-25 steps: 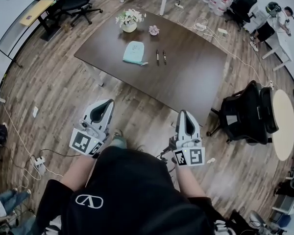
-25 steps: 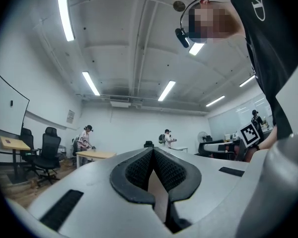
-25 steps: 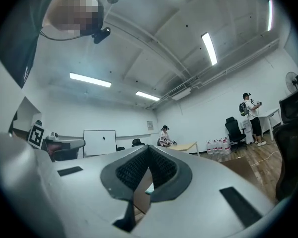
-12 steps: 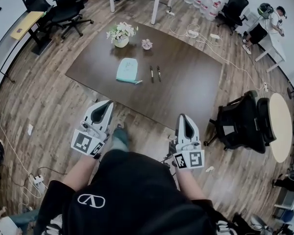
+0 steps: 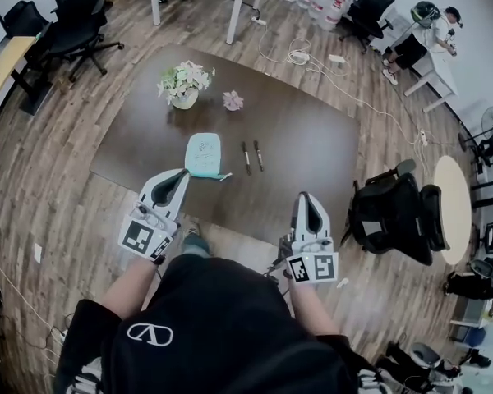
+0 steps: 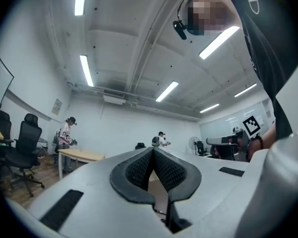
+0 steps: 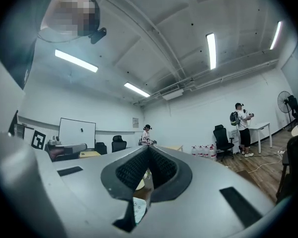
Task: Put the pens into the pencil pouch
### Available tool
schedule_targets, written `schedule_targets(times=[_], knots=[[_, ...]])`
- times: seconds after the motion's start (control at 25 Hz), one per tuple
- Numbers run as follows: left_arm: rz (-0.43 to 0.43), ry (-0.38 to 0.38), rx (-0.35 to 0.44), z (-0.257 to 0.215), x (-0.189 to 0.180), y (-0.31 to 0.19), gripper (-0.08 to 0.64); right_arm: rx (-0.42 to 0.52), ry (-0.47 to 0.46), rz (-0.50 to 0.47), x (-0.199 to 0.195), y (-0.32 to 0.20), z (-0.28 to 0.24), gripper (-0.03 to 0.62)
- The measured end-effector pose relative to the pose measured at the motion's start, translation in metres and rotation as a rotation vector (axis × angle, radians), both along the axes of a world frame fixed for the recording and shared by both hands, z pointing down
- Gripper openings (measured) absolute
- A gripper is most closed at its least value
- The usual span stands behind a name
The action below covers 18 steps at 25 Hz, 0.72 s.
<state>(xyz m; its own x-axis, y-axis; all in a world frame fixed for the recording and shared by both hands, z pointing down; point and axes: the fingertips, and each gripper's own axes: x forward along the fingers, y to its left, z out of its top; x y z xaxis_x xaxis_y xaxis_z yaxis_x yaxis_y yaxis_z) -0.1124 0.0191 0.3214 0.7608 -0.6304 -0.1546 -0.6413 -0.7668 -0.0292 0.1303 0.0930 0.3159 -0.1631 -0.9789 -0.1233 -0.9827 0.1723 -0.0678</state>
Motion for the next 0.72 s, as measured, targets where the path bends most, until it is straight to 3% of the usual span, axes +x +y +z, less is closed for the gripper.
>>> schedule_targets(times=[0.36, 0.72], knots=[[0.102, -0.037, -0.045, 0.038, -0.001, -0.099, 0.003, -0.013, 0.036, 0.069, -0.017, -0.097, -0.002, -0.011], [0.064, -0.076, -0.076, 0.049, 0.018, -0.13, 0.003, -0.059, 0.007, 0.021, -0.003, -0.136, 0.015, -0.011]])
